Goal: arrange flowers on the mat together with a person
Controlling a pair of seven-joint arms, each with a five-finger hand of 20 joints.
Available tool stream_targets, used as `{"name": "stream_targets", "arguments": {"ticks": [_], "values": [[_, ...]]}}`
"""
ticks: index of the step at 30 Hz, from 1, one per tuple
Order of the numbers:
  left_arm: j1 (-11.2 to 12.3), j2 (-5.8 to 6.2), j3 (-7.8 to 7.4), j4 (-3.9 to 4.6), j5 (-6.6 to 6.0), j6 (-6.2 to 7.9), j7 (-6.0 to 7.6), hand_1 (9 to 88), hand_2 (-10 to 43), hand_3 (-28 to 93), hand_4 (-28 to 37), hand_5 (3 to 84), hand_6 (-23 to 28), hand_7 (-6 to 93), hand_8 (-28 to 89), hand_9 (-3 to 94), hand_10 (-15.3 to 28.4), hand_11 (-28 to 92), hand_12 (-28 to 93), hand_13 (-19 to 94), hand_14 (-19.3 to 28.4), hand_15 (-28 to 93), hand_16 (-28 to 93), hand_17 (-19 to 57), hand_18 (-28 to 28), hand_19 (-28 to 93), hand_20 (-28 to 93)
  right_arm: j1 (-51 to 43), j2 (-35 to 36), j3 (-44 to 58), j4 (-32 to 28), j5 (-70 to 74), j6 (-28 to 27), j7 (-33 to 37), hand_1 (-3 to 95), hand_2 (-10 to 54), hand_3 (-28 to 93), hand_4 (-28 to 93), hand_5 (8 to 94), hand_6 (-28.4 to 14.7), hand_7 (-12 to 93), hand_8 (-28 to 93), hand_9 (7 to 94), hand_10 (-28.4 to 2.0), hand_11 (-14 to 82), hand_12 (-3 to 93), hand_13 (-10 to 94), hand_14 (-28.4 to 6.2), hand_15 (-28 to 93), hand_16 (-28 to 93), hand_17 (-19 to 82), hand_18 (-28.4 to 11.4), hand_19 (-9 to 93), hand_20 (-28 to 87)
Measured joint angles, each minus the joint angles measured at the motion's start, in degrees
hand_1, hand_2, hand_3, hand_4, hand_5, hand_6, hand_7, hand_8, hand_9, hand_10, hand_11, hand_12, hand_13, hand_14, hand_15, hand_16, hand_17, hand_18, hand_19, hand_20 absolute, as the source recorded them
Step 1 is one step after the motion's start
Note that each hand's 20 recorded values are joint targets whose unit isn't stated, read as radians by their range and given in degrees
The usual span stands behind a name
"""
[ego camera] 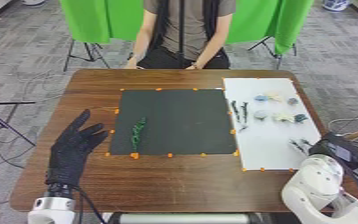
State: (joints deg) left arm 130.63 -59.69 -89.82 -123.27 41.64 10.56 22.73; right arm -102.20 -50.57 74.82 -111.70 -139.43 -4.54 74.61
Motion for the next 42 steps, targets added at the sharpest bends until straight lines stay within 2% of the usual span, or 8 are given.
{"name": "stream_targets", "arguments": {"ticks": [6, 14, 22, 26, 31, 34, 37, 42], "values": [[-0.09, -0.03, 0.12, 0.02, 0.01, 0.0, 0.02, 22.8, 8.7, 75, -26.0, 32.5, 6.9, 11.5, -9, 37.6, 19.8, 28, 11, 30, 25.7, 54, -9, -2.6, 26.6, 71, -8, -0.05, 0.11, 0.46, -0.22, 1.15, 1.4, 0.36, 57.5, -8.8, 60, -28, 83.3, 1.9, 22, -1, 87.8, -10.1, 31.0, 23.2, 74, -7.9, 60, 18, 23, -20.0, 75, 17], [0.04, 0.31, 0.23, 0.0, -0.22, 0.39, 0.54, 22.7, 8.7, 75, -26.0, 32.5, 6.9, 11.5, -9, 37.6, 19.9, 28, 11, 30, 25.7, 54, -9, -2.6, 26.6, 71, -8, 0.66, 1.27, -3.91, -0.78, -6.48, 10.02, 3.03, 56.1, -9.4, 64, -28, 85.0, 1.1, 22, 1, 88.8, -10.0, 31.4, 23.7, 76, -8.4, 62, 18, 24, -20.5, 78, 16], [0.19, 0.99, 0.05, -0.19, -0.34, 0.78, 0.85, 22.7, 8.7, 75, -26.0, 32.5, 6.9, 11.6, -9, 37.6, 19.9, 28, 12, 30, 25.7, 54, -9, -2.6, 26.5, 71, -8, 14.16, 3.23, -16.49, -3.45, -6.82, 11.38, 2.81, 55.7, -9.5, 65, -28, 85.3, 0.7, 22, 1, 89.6, -10.5, 33.5, 22.3, 76, -9.1, 64, 18, 24, -20.9, 79, 15], [0.47, 1.6, -0.41, -0.67, -0.59, 1.38, 1.4, 22.7, 8.7, 75, -26.0, 32.5, 6.9, 11.6, -9, 37.6, 19.8, 28, 11, 30, 25.7, 54, -9, -2.7, 26.5, 71, -8, 22.35, 2.96, -22.3, -5.15, -5.66, 12.0, -1.74, 55.6, -9.5, 66, -28, 85.4, 0.6, 22, 2, 89.8, -10.8, 34.0, 22.1, 76, -9.2, 64, 19, 24, -21.1, 79, 15], [1.14, 1.93, -1.15, -1.22, -0.95, 2.17, 1.83, 22.8, 8.7, 75, -25.9, 32.5, 6.9, 11.5, -9, 37.6, 19.8, 28, 11, 30, 25.7, 53, -9, -2.7, 26.5, 71, -8, 31.25, -0.22, -29.82, -3.48, -2.96, 11.58, -9.19, 55.3, -9.5, 66, -28, 85.7, 0.3, 22, 2, 89.7, -10.9, 34.7, 22.1, 76, -9.4, 65, 19, 24, -21.3, 79, 15], [1.64, 2.46, -1.19, -1.64, -1.45, 3.02, 2.54, 22.7, 8.7, 75, -25.9, 32.5, 6.9, 11.6, -9, 37.6, 19.9, 28, 11, 30, 25.8, 54, -9, -2.7, 26.5, 71, -8, 33.66, -4.98, -31.3, -0.42, -2.39, 9.24, -14.86, 55.3, -9.5, 66, -28, 85.6, 0.3, 22, 2, 89.7, -10.9, 34.9, 22.0, 76, -9.5, 65, 19, 24, -21.4, 80, 14], [1.96, 3.52, -1.18, -1.99, -1.91, 3.85, 3.46, 22.7, 8.8, 75, -25.9, 32.5, 6.9, 11.5, -9, 37.6, 19.9, 28, 11, 30, 25.7, 54, -9, -2.7, 26.5, 71, -8, 35.31, -9.7, -33.59, 2.62, 0.49, 6.64, -19.15, 55.3, -9.5, 66, -28, 85.7, 0.2, 22, 2, 89.7, -10.9, 35.1, 21.9, 76, -9.6, 65, 18, 24, -21.4, 80, 14], [2.07, 4.76, -1.2, -2.27, -2.28, 4.42, 4.39, 22.8, 8.8, 75, -25.9, 32.6, 7.0, 11.5, -9, 37.6, 19.9, 28, 11, 30, 25.7, 54, -9, -2.7, 26.6, 71, -8, 36.91, -14.28, -40.05, 4.81, 4.15, 3.15, -20.38, 55.4, -9.5, 66, -28, 85.7, 0.2, 23, 2, 89.6, -10.8, 35.5, 21.9, 76, -9.6, 65, 18, 24, -21.4, 80, 14]]}}
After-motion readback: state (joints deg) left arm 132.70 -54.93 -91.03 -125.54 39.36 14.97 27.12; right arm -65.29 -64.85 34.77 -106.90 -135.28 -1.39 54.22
